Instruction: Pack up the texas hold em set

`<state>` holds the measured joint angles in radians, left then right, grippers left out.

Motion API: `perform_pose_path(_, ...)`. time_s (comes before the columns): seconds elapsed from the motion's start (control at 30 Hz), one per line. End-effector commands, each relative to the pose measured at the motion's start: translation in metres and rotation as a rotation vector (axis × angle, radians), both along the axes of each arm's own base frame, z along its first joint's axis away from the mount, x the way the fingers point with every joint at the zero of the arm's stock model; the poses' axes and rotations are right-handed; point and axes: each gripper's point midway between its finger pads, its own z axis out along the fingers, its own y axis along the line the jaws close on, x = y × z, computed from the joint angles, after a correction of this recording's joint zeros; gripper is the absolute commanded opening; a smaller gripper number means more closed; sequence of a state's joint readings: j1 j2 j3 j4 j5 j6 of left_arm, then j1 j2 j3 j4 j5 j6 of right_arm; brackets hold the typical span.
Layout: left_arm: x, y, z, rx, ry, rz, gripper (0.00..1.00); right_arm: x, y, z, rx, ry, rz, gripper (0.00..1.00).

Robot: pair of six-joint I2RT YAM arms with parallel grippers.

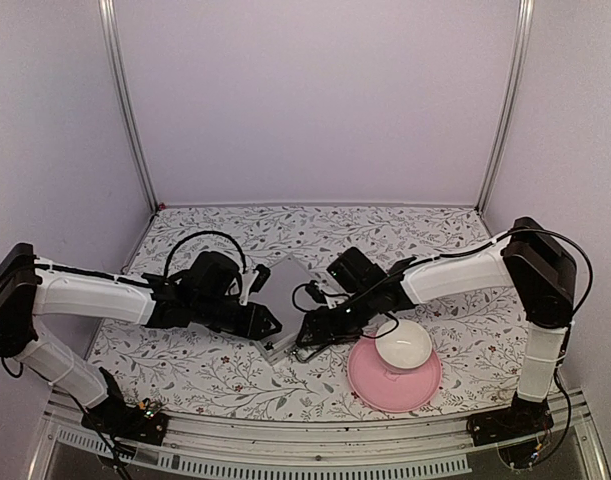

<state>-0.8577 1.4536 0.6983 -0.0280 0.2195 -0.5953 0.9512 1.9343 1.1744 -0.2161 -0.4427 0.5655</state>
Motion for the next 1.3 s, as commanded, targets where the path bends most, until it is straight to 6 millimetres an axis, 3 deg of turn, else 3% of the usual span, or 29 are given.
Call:
perform_pose_path(0.0,-0.023,0.020,-0.036,0.115,0.098,-0.007,0.35,-0.001,0.008,-0.002,0.001,-0.001,0.012,0.78)
perform_pose_path(0.57,-0.023,0.021,-0.037,0.125,0.096,-0.009,0.35,-0.012,0.022,0.016,0.098,0.090,0.026,0.78)
perform_pose_path(1.13,-0.025,0.024,-0.040,0.137,0.098,-0.011,0.34,-0.009,0.024,0.036,0.133,0.070,0.006,0.78)
perform_pose_path(1.17,-0.025,0.024,-0.040,0.140,0.098,-0.011,0.34,-0.004,0.031,0.048,0.159,0.053,0.009,0.78)
perform_pose_path(1.27,-0.026,0.025,-0.040,0.142,0.099,-0.010,0.34,-0.003,0.033,0.054,0.170,0.044,0.007,0.78)
